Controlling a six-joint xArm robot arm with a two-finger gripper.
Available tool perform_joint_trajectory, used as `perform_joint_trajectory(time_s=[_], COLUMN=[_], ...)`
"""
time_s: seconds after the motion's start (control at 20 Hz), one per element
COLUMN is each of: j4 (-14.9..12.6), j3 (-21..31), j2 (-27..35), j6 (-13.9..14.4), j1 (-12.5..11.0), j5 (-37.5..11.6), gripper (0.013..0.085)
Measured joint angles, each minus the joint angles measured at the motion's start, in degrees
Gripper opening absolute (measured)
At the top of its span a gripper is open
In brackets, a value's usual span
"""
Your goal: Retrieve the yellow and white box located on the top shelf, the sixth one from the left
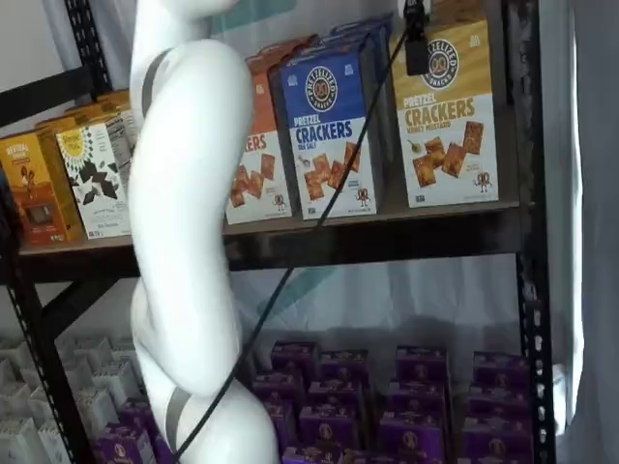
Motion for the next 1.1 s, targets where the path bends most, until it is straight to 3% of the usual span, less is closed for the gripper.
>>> perform_joint_trajectory(time_s=[0.35, 0.55, 0.75, 0.85, 1.1], j4=[-0.4, -0.4, 0.1, 0.4, 0.6], j3=[-0.3, -0.2, -0.1, 0.0, 0.7], j2=[0.2, 0.1, -0.1, -0.2, -0.8], j6=[-0.3, -0.4, -0.4, -0.5, -0.5], j1=[-0.2, -0.2, -0.5, -0.6, -0.8], j5=[0.1, 0.2, 0.0, 0.1, -0.1], gripper=[0.0850, 0.0730, 0.0730, 0.0650, 0.0650])
